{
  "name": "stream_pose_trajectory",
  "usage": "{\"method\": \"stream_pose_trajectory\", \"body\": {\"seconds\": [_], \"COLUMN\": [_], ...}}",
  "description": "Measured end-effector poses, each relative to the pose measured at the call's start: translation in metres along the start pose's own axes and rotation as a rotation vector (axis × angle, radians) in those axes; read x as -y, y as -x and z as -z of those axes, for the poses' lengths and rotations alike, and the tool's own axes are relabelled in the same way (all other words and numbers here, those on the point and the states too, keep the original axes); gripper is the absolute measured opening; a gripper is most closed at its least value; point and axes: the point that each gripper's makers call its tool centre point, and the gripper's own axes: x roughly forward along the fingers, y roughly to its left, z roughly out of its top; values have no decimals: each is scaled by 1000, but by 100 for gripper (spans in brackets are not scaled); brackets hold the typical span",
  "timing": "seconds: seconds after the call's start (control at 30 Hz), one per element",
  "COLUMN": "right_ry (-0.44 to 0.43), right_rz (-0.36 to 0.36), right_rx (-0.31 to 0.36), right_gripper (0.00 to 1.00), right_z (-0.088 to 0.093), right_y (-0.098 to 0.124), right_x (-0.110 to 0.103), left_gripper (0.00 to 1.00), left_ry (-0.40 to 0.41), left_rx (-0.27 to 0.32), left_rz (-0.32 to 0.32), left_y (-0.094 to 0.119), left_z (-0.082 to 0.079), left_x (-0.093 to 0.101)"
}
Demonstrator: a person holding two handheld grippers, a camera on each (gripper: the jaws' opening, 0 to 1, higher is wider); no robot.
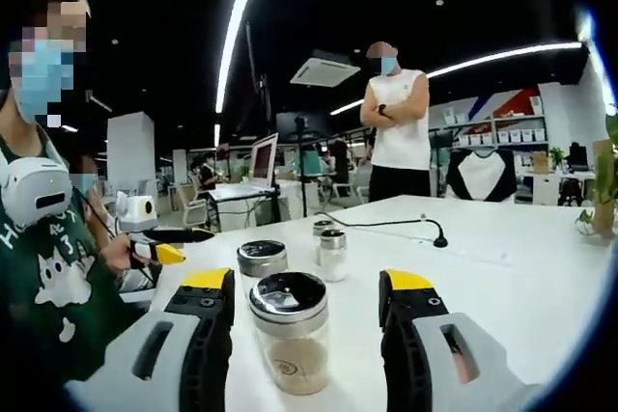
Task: Rotate the seasoning bottle until the label or dispensing opening points toward the visible target arrow and the bottle remains upright within the marked orientation range
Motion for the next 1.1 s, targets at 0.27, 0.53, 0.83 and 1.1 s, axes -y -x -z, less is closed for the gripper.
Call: {"method": "stream_pose_trajectory", "body": {"seconds": [0.27,0.53,0.83,1.1], "right_ry": [34,37,-8,18], "right_rz": [-156,-230,-284,-300], "right_rx": [1,-45,-9,-41], "right_gripper": [60,60,57,56], "right_z": [2,10,10,14], "right_y": [3,-2,-10,-18], "right_x": [-4,-6,-13,-18], "left_gripper": [99,99,99,99], "left_ry": [0,2,-4,-1], "left_rx": [-2,-8,1,3], "left_rz": [0,7,-4,5], "left_y": [0,-1,1,-1], "left_z": [0,2,-2,-1], "left_x": [0,3,-2,2]}}
